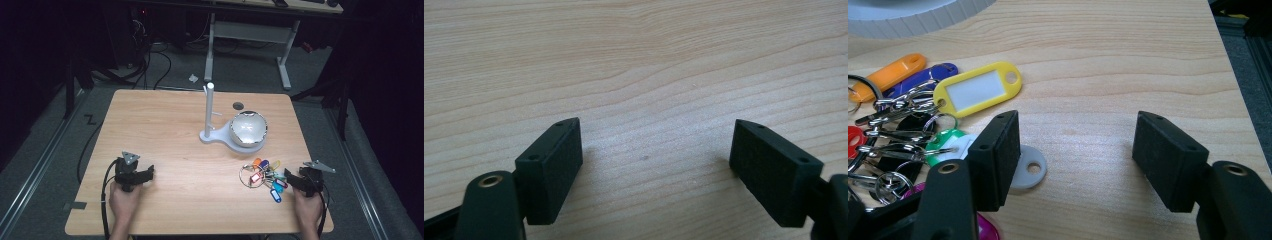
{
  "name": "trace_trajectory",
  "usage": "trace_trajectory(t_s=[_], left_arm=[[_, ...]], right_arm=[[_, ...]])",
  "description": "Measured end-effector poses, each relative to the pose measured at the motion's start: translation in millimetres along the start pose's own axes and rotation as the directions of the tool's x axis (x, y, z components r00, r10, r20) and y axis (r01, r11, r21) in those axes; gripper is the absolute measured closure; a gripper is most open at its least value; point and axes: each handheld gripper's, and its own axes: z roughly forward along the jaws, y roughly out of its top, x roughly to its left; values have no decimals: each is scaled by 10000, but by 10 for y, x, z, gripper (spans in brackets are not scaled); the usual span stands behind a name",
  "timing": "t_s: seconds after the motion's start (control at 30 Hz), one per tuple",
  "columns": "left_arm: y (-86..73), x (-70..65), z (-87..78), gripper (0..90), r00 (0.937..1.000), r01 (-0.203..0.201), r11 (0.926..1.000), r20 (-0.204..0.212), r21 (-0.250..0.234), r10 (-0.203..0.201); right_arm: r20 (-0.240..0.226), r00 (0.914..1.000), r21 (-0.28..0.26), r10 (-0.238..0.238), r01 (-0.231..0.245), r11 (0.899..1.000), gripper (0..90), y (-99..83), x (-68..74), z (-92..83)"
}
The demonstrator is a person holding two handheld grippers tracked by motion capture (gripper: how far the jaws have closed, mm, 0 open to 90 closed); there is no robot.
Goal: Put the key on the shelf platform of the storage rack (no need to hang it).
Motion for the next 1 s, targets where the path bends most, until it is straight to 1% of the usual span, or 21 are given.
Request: trace_trajectory(t_s=[1.0], left_arm=[[0, 0, -2, 214, 10000, -7, 10000, 6, 17, 7]], right_arm=[[-73, 10000, 15, -45, 45, 10000, 357, 0, 1, -1]])
